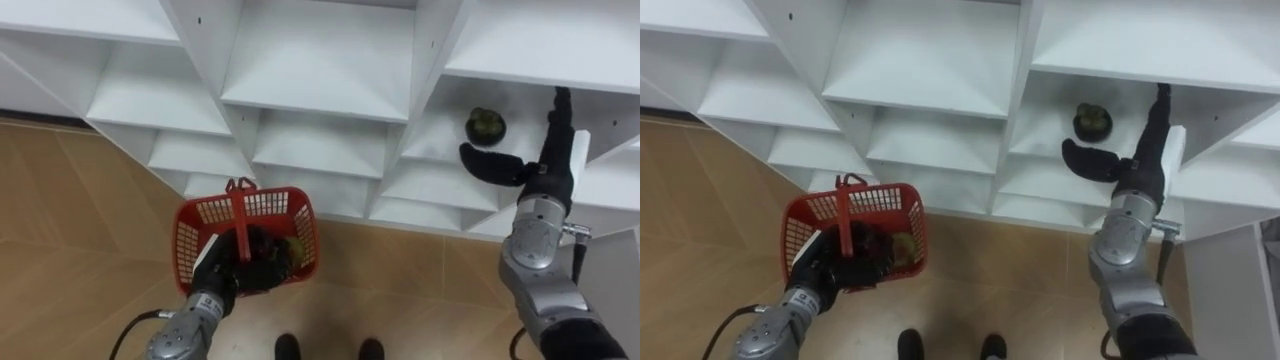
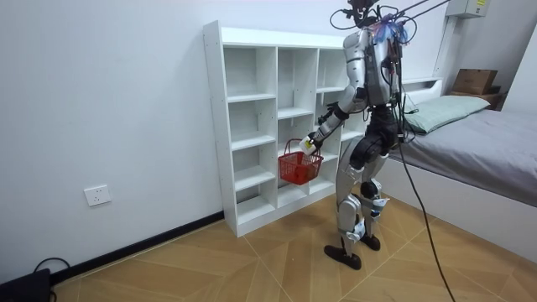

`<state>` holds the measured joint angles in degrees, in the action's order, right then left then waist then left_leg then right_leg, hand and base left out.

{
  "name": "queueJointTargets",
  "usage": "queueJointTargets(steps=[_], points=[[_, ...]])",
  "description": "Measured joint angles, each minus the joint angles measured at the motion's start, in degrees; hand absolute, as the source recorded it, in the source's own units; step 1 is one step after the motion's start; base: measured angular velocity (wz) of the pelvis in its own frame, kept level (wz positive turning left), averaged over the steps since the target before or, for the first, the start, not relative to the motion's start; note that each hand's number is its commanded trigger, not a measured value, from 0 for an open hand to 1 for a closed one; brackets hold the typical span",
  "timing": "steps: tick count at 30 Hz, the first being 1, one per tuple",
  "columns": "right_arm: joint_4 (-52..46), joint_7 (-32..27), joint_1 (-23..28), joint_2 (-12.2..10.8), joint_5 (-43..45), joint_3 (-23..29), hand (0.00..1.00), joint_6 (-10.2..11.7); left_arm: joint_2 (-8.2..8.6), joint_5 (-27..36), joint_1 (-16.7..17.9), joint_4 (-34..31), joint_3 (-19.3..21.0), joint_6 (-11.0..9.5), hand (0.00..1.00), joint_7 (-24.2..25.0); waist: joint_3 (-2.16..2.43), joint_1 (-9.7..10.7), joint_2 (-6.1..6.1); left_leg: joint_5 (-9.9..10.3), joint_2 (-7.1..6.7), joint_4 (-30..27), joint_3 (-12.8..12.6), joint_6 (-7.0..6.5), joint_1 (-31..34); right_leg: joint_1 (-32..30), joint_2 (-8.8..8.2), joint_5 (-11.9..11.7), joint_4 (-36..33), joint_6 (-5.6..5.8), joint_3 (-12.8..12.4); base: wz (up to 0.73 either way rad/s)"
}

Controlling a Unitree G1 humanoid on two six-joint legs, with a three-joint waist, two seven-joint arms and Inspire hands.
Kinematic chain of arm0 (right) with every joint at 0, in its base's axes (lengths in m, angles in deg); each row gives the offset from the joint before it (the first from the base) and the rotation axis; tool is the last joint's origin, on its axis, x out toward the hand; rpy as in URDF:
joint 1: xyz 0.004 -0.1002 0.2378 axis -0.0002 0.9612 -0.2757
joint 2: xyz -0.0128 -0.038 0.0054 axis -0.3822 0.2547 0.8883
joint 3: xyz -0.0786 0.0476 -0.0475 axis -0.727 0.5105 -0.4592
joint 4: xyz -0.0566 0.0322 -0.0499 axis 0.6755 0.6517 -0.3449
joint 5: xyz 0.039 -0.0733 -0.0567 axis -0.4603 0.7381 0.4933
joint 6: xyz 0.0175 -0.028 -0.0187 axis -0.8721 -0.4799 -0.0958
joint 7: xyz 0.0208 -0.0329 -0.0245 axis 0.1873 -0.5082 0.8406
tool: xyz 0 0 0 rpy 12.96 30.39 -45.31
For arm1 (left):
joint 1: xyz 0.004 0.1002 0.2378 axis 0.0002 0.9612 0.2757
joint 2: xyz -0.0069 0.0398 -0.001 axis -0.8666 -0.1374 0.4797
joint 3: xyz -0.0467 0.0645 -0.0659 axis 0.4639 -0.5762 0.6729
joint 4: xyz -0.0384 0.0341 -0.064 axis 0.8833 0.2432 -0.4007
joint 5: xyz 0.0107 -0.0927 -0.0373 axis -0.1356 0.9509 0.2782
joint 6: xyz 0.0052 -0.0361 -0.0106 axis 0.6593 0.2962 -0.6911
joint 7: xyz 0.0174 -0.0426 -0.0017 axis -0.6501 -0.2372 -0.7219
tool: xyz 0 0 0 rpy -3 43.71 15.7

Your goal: Collect fruits from the closet

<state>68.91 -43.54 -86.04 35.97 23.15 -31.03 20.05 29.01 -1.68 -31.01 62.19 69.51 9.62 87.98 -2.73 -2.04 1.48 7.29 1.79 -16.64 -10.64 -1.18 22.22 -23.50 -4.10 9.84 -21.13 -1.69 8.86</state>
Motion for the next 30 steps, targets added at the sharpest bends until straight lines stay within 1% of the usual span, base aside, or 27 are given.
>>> queueJointTargets(steps=[2, 6, 7, 10, 13, 19, 22, 30], points=[[0.31, 0.38, -1.21, 0.08, -0.02, 0.00, 0.00, 0.00, 0.10, -0.05, -0.16, 0.37, -0.21, 0.60, 1.00, 0.09, 0.00, -0.07, 0.02, 0.00, -0.06, -0.06, -0.02, 0.00, 0.42, -0.66, -0.07, 0.01, -0.58, 0.00, -0.12, 0.00], [1.62, 1.59, -2.06, 0.13, -0.02, -0.11, 0.00, -0.13, 0.14, -0.05, -0.72, 1.13, -0.45, 1.30, 1.00, 0.35, 0.01, -0.28, 0.01, 0.00, 0.02, -0.33, 0.03, 0.00, 0.57, -0.65, -0.08, 0.03, -0.74, -0.03, 0.16, 0.01], [2.11, 1.86, -2.27, 0.13, -0.03, -0.12, 0.00, -0.69, 0.14, -0.05, -0.81, 1.12, -0.55, 1.39, 1.00, 0.36, 0.01, -0.26, 0.00, 0.00, 0.06, -0.68, 0.04, 0.00, 0.74, -0.60, -0.12, 0.04, -0.76, -0.04, 0.58, 0.07], [3.71, 1.86, -2.68, 0.37, -0.36, -0.12, 0.00, -1.26, 0.04, 0.05, -1.48, 1.14, -1.35, 1.50, 1.00, 0.41, 0.01, -0.25, 0.07, -0.06, 0.07, -1.07, 0.10, -0.10, 1.23, -0.82, -0.32, 0.09, -1.02, -0.12, 0.83, 0.07], [6.01, 1.88, -3.57, 0.75, -1.66, -0.16, 0.00, -1.98, 0.04, -0.03, -1.98, 1.32, -2.10, 1.52, 1.00, 0.79, 0.02, -0.53, 0.07, -0.23, -0.28, -1.19, 0.08, -0.37, 1.27, -1.24, -0.79, 0.30, -1.69, -0.04, 0.77, 0.00], [8.93, 3.12, -4.18, 2.19, -5.19, -0.10, 0.00, -2.26, 0.00, -0.12, -3.02, 2.38, -2.14, 1.52, 1.00, 1.35, -0.03, -1.51, 0.16, -0.42, -0.56, -1.97, 0.09, -0.68, 2.10, -2.39, -1.45, 0.65, -3.33, -0.02, 0.85, 0.02], [9.07, 4.20, -4.99, 2.20, -6.21, -0.10, 0.00, -2.48, 0.09, -0.11, -3.20, 2.39, -2.17, 1.52, 1.00, 1.36, -0.09, -1.53, 0.26, -0.57, -0.75, -2.35, 0.02, -0.88, 2.93, -3.62, -1.85, 0.87, -4.58, -0.08, 0.83, 0.02], [9.49, 5.08, -5.26, 2.29, -6.64, -0.08, 0.00, -2.47, 0.07, -0.04, -3.37, 2.39, -2.19, 1.51, 1.00, 1.36, -0.21, -1.54, 0.46, -0.61, -0.69, -2.85, 0.00, -0.94, 3.37, -3.87, -1.94, 0.88, -4.91, -0.09, 0.98, 0.00]])
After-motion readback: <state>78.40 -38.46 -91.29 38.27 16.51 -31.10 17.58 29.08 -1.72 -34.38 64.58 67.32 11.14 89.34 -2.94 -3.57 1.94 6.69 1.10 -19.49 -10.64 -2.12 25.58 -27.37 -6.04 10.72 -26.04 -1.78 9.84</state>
